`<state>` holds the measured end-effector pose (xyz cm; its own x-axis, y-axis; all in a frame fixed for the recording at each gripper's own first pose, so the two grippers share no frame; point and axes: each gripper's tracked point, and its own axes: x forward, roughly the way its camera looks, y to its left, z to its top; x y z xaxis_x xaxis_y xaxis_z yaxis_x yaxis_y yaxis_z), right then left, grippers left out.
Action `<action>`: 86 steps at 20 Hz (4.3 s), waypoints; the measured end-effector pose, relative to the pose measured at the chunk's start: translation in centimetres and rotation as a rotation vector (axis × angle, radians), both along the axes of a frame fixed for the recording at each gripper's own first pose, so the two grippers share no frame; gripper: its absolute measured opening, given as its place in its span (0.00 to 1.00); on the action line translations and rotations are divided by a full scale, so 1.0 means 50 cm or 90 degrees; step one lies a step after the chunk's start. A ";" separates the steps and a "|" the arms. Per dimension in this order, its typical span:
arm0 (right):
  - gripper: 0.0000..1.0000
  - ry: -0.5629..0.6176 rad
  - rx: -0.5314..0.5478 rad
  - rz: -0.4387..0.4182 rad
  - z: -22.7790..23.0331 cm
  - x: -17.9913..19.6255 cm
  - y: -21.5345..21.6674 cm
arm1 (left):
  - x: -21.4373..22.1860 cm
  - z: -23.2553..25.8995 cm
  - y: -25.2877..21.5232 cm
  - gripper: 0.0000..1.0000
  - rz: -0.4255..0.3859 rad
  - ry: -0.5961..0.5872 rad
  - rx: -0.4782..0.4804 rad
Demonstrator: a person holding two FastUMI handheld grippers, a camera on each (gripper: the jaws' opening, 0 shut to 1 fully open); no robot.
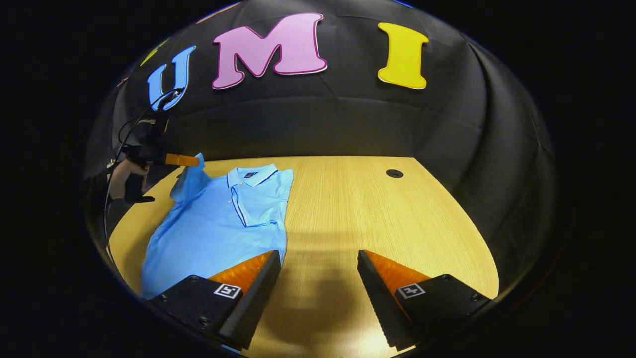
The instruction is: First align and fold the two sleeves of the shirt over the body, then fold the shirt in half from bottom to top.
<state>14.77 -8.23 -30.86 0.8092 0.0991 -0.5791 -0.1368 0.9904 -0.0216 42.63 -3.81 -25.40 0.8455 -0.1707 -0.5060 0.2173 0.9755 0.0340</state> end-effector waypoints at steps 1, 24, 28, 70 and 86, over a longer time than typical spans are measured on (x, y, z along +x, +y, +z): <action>0.97 0.001 0.002 -0.003 -0.001 0.000 -0.003 | -0.002 0.002 -0.029 0.06 -0.016 0.000 -0.010; 0.99 0.088 0.048 -0.002 -0.066 -0.225 0.137 | -0.480 -0.004 0.026 0.97 0.032 0.031 -0.093; 0.99 0.116 0.045 0.002 -0.083 -0.293 0.176 | -0.605 -0.038 0.070 0.97 0.048 0.050 -0.077; 0.05 0.171 0.045 -0.013 -0.158 -0.449 0.255 | -0.908 -0.235 -0.037 0.07 0.053 0.175 -0.046; 0.05 0.172 0.047 0.037 -0.079 -0.370 0.281 | -0.825 -0.137 -0.049 0.06 0.058 0.168 -0.032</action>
